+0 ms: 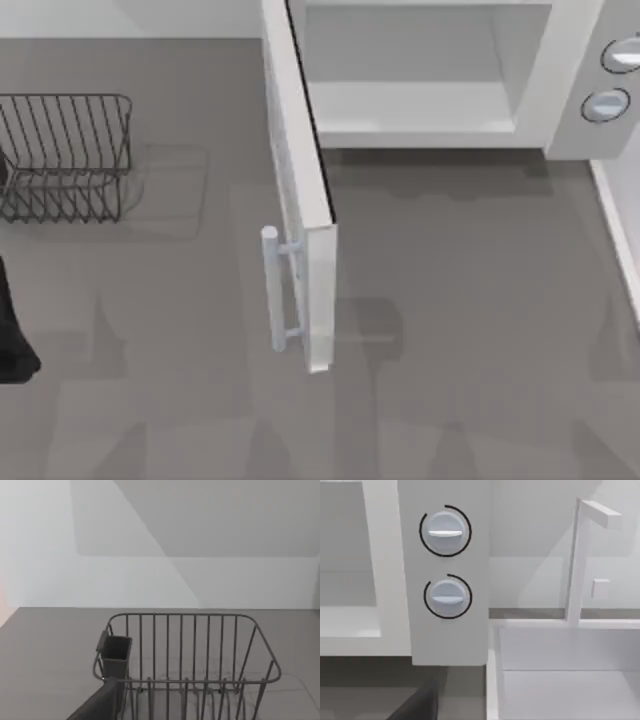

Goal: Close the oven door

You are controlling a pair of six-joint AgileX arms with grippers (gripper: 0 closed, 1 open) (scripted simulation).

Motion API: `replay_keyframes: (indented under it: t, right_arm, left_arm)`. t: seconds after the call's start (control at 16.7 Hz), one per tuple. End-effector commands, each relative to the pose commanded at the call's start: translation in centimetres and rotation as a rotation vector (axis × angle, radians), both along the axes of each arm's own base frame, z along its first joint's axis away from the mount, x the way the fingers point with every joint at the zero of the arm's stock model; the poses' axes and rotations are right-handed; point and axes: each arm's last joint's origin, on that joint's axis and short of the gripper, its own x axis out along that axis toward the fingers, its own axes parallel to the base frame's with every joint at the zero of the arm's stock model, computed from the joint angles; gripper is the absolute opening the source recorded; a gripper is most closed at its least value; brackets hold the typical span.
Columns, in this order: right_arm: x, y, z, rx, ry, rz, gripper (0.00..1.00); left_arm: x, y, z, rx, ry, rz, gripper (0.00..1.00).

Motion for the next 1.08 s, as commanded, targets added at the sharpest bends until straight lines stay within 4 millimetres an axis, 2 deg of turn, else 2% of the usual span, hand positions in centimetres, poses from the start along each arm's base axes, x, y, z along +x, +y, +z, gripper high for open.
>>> replay_keyframes:
  t: [0.18,0.3,0.6,0.84,1.08]
  right_arm:
    - [0.0,0.0,0.0,0.000,0.000,0.000,1.00]
    - [0.0,0.0,0.0,0.000,0.000,0.000,1.00]
    - [0.0,0.0,0.0,0.000,0.000,0.000,1.00]
    - [0.0,0.0,0.0,0.000,0.000,0.000,1.00]
    - [0.0,0.0,0.0,0.000,0.000,0.000,1.00]
  left_arm:
    - [0.0,-0.1,0.2,0.005,0.007,-0.007,1.00]
    - [0.0,-0.3,1.0,0.033,0.043,-0.040,1.00]
    - [1.0,-1.5,5.4,0.183,0.246,-0.211,1.00]
    - [3.8,-3.2,9.1,0.346,0.515,-0.427,1.00]
    - [8.4,-5.9,11.6,0.496,0.813,-0.693,1.00]
